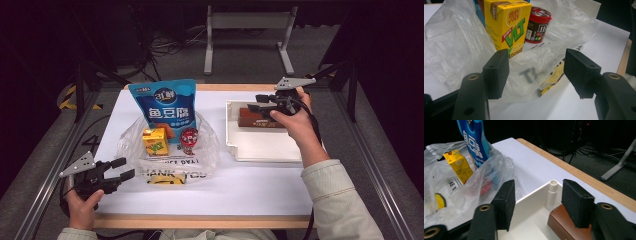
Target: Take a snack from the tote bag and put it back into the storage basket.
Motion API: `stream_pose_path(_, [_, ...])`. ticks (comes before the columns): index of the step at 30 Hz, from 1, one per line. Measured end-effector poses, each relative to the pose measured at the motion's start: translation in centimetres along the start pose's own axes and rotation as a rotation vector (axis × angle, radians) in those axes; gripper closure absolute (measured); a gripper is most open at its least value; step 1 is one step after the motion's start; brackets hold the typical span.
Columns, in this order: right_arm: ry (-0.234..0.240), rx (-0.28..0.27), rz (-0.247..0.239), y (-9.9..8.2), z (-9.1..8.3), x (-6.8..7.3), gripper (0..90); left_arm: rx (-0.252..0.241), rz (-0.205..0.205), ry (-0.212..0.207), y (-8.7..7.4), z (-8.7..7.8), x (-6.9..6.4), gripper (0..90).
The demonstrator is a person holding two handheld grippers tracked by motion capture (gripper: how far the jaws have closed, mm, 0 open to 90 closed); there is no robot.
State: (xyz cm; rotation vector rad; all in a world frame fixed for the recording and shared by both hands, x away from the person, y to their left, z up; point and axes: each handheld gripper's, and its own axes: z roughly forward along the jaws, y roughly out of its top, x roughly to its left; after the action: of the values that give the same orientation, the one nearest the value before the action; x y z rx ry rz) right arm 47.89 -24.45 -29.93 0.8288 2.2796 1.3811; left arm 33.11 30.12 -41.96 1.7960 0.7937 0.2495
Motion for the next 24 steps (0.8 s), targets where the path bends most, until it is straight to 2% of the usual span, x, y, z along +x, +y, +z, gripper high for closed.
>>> stream_pose_path(5, [0.051, -0.007, -0.041, 1.3, 1.1, 1.3, 44.2, 0.006, 0.0, -0.002, 0.0, 0.0, 0.1, 37.8])
stream_pose_path(10, [0.088, -0.036, -0.056, 2.6, 2.0, 2.2, 42.0, -0.001, -0.005, -0.01, 0.0, 0.0, 0.0, 37.8])
stream_pose_path(12, [0.096, -0.028, -0.058, 2.9, 2.2, 2.4, 41.5, 0.002, -0.004, -0.01, 0.0, 0.0, 0.0, 37.8])
stream_pose_path(18, [0.155, -0.016, -0.12, 4.7, 3.9, 3.4, 41.8, 0.002, -0.008, -0.01, 0.0, 0.0, -0.1, 37.7])
stream_pose_path(24, [0.211, -0.057, -0.152, 5.8, 5.4, 4.0, 41.3, -0.01, -0.011, -0.017, -0.2, -0.5, -0.2, 37.7])
